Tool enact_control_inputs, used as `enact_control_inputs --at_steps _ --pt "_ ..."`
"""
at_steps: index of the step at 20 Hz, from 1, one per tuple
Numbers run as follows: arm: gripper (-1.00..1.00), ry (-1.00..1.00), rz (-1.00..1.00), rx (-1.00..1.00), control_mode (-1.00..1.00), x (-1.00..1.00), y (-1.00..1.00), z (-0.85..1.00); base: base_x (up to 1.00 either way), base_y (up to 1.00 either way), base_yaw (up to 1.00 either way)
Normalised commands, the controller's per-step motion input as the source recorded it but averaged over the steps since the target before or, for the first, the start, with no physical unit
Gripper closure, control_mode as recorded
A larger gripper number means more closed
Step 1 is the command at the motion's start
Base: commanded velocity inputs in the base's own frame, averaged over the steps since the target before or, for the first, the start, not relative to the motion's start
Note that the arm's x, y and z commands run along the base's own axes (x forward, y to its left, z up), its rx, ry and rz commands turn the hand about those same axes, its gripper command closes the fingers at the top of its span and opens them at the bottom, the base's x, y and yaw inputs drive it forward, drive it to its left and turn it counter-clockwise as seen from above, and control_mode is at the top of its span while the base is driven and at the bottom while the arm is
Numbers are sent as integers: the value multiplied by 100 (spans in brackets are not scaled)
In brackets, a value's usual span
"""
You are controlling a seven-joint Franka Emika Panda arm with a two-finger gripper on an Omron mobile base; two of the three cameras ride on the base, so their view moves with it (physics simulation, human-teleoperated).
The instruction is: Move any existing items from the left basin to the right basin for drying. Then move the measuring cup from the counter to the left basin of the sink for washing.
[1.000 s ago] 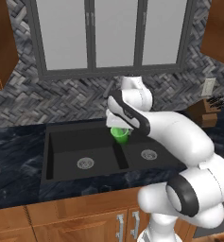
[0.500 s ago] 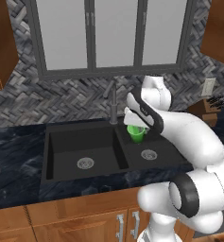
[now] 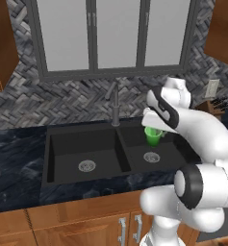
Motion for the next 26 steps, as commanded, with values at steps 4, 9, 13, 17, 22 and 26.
enact_control_inputs --at_steps 4,9,13,17,22,26 --pt "100 15 -2 1 -100 34 -22 -19 0 0 0" --pt "100 13 -1 1 -100 39 -13 -22 0 0 0" --pt "100 6 -1 0 -100 34 -3 -24 0 0 0" --pt "100 1 0 3 -100 18 -3 -35 0 0 0" --pt "100 0 0 5 -100 13 -2 -37 0 0 0" --pt "100 0 0 5 -100 14 -5 -33 0 0 0"
